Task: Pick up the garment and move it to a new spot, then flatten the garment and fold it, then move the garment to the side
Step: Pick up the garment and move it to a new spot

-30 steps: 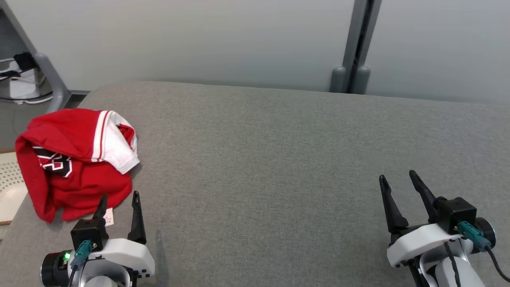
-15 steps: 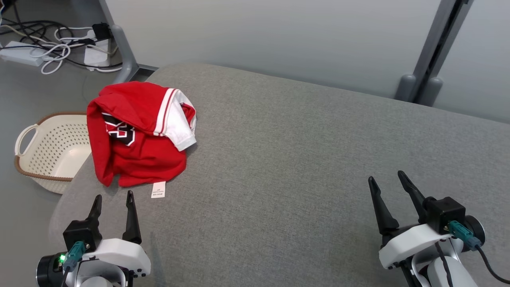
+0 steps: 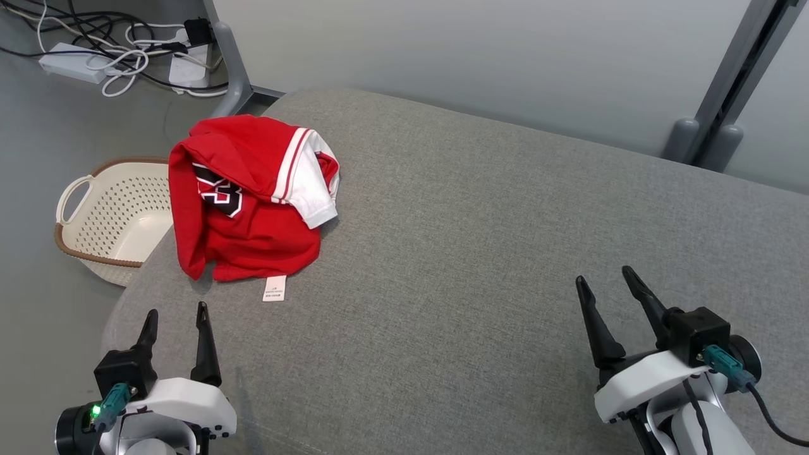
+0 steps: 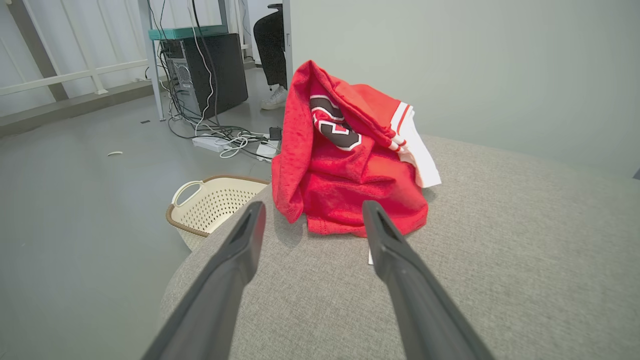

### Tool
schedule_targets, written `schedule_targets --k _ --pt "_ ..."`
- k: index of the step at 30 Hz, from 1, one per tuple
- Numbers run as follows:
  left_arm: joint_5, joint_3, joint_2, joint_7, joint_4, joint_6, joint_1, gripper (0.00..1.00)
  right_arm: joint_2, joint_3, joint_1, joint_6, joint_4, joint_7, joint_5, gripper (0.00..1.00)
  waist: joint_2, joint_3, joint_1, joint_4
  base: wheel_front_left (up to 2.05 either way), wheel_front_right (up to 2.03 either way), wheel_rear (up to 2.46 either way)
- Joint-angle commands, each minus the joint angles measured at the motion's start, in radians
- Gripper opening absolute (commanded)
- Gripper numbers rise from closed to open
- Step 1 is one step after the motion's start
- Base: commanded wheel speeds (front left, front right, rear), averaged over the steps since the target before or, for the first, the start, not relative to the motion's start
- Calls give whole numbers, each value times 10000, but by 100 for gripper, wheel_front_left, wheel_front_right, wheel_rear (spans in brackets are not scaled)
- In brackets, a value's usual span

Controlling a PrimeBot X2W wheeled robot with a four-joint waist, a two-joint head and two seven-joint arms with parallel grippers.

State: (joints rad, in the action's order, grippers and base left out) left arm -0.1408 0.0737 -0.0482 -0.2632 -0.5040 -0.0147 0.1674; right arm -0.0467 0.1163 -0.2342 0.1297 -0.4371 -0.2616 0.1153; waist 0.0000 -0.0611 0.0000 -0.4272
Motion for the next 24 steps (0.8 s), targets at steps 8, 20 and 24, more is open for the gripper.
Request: schedule_targets --k 8,20,24 --pt "-412 66 -46 -24 -13 -76 304 100 -72 14 -258 19 -1 -51 -246 100 0 -409 0 358 0 0 0" --pt "-142 928 -222 -24 -707 297 2102 100 -72 -14 -869 19 12 -51 -874 100 0 -1738 0 1013 0 0 0" --pt "-84 1292 -513 -22 -1274 407 2997 100 -73 -29 -999 19 -38 -51 -941 100 0 -2105 0 1259 0 0 0"
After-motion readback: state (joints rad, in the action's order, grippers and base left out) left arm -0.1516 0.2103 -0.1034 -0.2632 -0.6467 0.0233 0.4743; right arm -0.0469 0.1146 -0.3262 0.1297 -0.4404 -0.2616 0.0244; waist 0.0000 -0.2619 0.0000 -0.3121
